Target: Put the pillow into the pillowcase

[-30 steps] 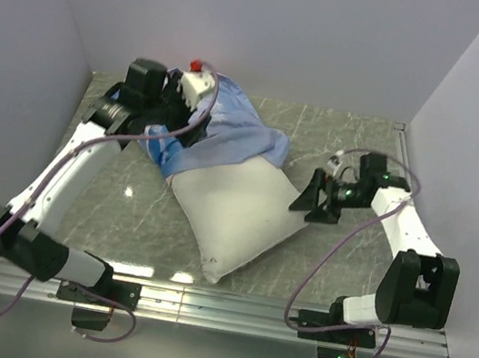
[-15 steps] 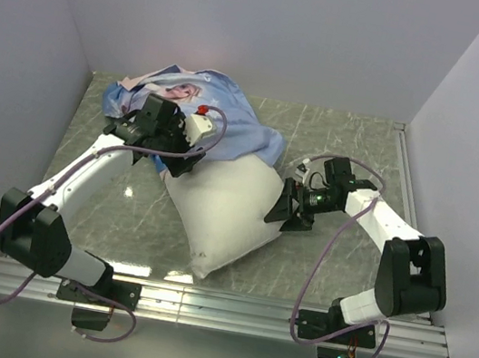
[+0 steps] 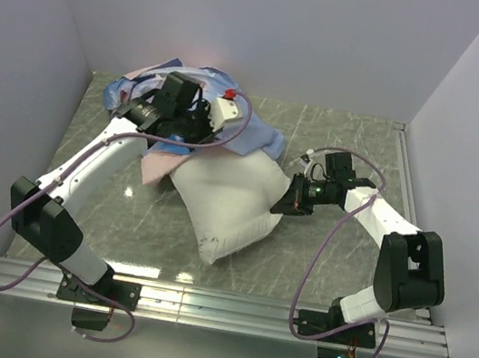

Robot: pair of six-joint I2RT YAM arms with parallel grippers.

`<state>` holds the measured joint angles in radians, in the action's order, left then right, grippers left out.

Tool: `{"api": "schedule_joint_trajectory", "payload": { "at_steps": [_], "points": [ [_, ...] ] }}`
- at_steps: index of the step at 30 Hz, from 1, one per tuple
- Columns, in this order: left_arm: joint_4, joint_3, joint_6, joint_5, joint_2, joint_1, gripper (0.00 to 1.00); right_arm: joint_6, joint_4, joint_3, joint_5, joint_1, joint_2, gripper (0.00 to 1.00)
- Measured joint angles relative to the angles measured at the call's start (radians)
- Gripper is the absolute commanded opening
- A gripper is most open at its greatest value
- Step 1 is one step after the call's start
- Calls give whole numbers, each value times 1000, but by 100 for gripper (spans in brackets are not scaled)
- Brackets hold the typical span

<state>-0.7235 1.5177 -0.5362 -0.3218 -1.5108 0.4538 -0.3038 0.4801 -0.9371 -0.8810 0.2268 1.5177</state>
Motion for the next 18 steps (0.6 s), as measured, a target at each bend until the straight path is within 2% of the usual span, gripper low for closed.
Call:
{"api": "schedule_joint_trajectory", "payload": {
  "at_steps": [6, 12, 15, 18],
  "points": [
    [-51, 98, 75, -52, -57, 121, 0, -58, -57, 0, 9, 14, -6, 0],
    [-73, 278, 249, -163, -210, 258, 0, -247, -217, 0, 21, 63, -62, 0],
    [-59, 284, 327, -237, -251, 290, 0, -340, -298, 5, 23, 72, -98, 0],
    [-34, 270, 368, -267, -265, 285, 0, -372, -312, 8, 36, 72, -130, 0]
  ]
}}
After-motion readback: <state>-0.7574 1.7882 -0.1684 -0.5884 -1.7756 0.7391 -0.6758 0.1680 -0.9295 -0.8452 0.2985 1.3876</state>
